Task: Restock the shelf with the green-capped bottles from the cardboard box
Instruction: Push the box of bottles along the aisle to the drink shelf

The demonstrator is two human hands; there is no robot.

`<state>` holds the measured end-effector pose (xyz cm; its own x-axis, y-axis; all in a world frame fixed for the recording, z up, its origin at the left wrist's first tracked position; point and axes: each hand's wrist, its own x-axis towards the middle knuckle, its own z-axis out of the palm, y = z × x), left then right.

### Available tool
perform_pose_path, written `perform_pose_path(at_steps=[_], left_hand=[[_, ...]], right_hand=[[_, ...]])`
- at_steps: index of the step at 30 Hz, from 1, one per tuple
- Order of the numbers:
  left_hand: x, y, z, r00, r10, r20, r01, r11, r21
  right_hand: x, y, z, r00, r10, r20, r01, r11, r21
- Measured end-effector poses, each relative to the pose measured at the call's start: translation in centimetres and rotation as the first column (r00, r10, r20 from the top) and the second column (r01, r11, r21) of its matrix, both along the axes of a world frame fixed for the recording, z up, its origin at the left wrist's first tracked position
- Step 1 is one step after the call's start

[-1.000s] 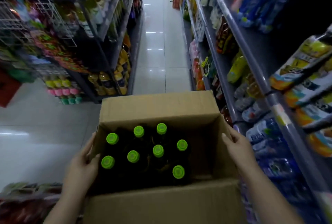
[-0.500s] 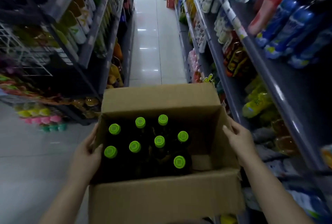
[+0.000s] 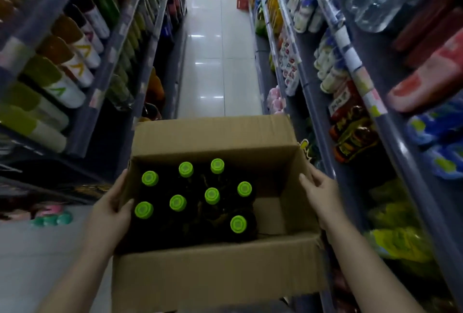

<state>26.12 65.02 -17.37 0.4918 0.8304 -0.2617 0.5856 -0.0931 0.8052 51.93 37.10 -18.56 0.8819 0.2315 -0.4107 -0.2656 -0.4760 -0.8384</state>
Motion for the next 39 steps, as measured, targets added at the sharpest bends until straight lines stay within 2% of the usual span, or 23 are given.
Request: perform_pose_path(at_steps=[6,11,14,17,22,27,32,39], left_hand=[[9.7,5.7,-3.6,0.996,0.014,-0.088,-0.014,1.000,0.006],[16.9,11.3,-9.5,0.992,0.018,-0.122,-0.014,0.999,0.034],[20.9,14.8,-15.0,0.991,-0.049,-0.127,0.056,0.997,0.059],[24.3,17.9,-22.4,0.991,-0.073,-0.116,0.074,0.997,0.001],[28.8,21.0,-36.3,0.990,-0.036,-0.137,0.034,0.999,-0.019],[31.7,22.7,-48.6,0.984,-0.014,-0.179,0.000,0.997,-0.075],[35.1,24.1,-55.7,0.980,-0.033,-0.197,0.013,0.995,-0.103],[36.9,24.7,-61.6,0.981,-0.005,-0.192,-0.021,0.990,-0.136]], right_hand=[[10.0,6.6,-3.0,1.000,0.024,-0.016,-0.025,0.998,-0.051],[16.6,11.6,-9.0,1.000,0.010,0.005,-0.010,0.998,-0.056],[19.3,14.0,-14.7,0.999,-0.047,0.016,0.049,0.995,-0.085],[21.9,16.1,-22.3,0.998,-0.051,0.025,0.053,0.994,-0.094],[26.1,18.9,-36.1,0.996,-0.062,0.065,0.069,0.991,-0.112],[29.4,20.5,-47.4,1.000,0.002,-0.013,-0.003,0.996,-0.086],[30.9,21.5,-55.3,0.998,-0.053,-0.012,0.052,0.994,-0.096],[32.2,22.3,-62.1,0.997,-0.060,-0.047,0.054,0.991,-0.124]])
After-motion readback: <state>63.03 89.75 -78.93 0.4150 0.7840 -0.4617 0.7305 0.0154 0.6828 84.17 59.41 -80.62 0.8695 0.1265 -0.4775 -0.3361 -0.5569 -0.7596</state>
